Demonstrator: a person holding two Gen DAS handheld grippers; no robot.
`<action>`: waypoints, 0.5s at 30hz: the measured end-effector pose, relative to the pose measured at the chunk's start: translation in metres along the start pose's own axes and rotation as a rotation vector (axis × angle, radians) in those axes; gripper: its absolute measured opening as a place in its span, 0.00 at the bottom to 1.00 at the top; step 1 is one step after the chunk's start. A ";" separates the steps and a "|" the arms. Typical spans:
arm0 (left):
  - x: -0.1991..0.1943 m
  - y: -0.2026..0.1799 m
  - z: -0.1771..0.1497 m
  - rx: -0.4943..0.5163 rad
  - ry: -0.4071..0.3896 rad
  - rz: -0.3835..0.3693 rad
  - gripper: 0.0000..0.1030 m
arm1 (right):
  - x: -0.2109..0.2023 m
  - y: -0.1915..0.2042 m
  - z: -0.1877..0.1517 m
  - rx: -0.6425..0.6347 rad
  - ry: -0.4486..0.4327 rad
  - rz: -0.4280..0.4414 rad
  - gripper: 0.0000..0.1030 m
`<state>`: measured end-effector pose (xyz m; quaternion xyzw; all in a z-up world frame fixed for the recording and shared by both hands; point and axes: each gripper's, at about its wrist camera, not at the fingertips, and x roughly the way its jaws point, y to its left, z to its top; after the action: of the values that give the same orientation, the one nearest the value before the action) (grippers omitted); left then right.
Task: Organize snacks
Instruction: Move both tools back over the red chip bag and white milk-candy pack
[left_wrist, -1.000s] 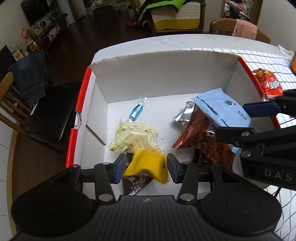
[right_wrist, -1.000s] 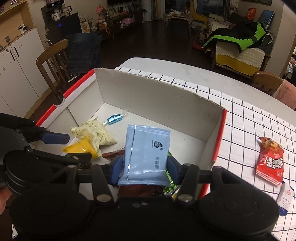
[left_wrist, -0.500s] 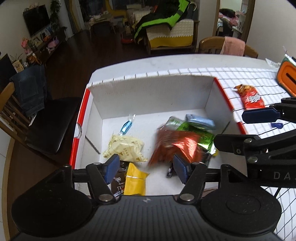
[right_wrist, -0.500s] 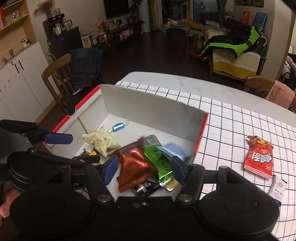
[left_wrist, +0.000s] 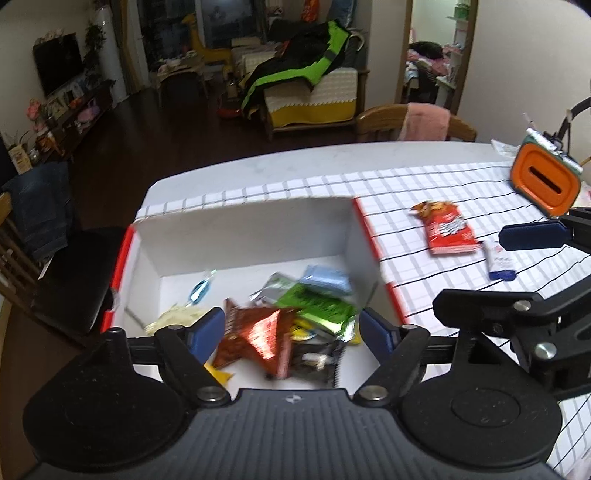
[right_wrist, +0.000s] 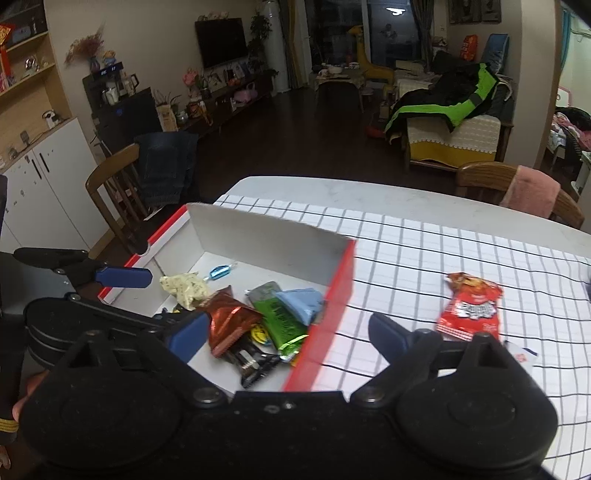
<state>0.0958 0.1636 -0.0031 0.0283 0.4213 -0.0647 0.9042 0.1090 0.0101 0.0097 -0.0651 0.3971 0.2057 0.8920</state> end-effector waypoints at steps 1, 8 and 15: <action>0.000 -0.006 0.002 0.004 -0.006 -0.005 0.79 | -0.004 -0.006 -0.002 0.006 -0.005 -0.003 0.97; 0.008 -0.049 0.017 0.014 -0.040 -0.058 0.82 | -0.026 -0.061 -0.014 0.050 -0.016 -0.043 1.00; 0.036 -0.101 0.036 0.012 -0.026 -0.105 0.86 | -0.039 -0.136 -0.034 0.100 0.004 -0.132 1.00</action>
<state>0.1320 0.0560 -0.0076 0.0109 0.4101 -0.1147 0.9047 0.1196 -0.1354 0.0088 -0.0471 0.4036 0.1261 0.9050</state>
